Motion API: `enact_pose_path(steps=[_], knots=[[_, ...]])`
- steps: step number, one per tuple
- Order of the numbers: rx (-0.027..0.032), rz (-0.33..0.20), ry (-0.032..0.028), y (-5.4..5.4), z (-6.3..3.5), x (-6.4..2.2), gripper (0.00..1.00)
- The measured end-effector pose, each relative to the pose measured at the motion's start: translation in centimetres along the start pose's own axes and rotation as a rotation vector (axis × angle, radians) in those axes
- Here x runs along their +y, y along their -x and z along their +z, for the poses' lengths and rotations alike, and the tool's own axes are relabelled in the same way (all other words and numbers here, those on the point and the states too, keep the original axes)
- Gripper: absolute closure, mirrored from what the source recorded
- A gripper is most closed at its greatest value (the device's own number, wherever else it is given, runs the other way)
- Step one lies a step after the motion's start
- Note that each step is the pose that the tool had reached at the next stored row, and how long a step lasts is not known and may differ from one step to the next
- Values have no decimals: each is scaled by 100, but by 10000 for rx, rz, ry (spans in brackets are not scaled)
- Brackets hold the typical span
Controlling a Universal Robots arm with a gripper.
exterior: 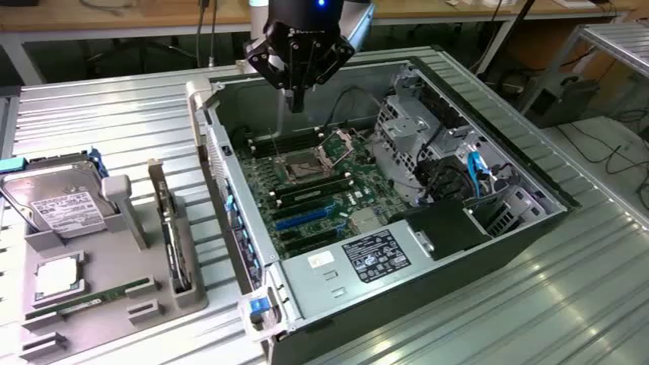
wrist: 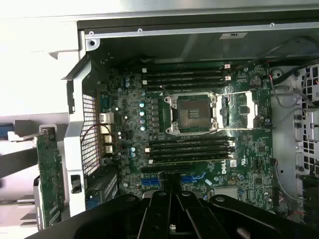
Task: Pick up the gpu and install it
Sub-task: 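Reach for the gpu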
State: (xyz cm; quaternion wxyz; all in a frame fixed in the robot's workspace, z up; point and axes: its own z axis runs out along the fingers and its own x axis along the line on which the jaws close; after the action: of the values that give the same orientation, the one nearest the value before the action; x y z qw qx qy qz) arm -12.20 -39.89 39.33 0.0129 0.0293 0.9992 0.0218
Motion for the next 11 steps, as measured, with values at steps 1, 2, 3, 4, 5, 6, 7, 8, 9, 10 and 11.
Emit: enact_pose_path(steps=[1, 2, 3, 4, 5, 6, 7, 8, 9, 10, 11], knots=[[0, -2, 0, 0, 0, 0, 89], [0, -7, 0, 0, 0, 0, 89], [0, -10, 0, 0, 0, 0, 89], [0, -11, 1, 0, 0, 0, 89], [1, -12, 0, 0, 0, 0, 89], [0, -12, 1, 0, 0, 0, 89], [0, -13, 0, 0, 0, 0, 89], [0, -13, 0, 0, 0, 0, 89], [1, -13, 1, 0, 0, 0, 89], [1, -14, 0, 0, 0, 0, 89], [0, -14, 0, 0, 0, 0, 89]])
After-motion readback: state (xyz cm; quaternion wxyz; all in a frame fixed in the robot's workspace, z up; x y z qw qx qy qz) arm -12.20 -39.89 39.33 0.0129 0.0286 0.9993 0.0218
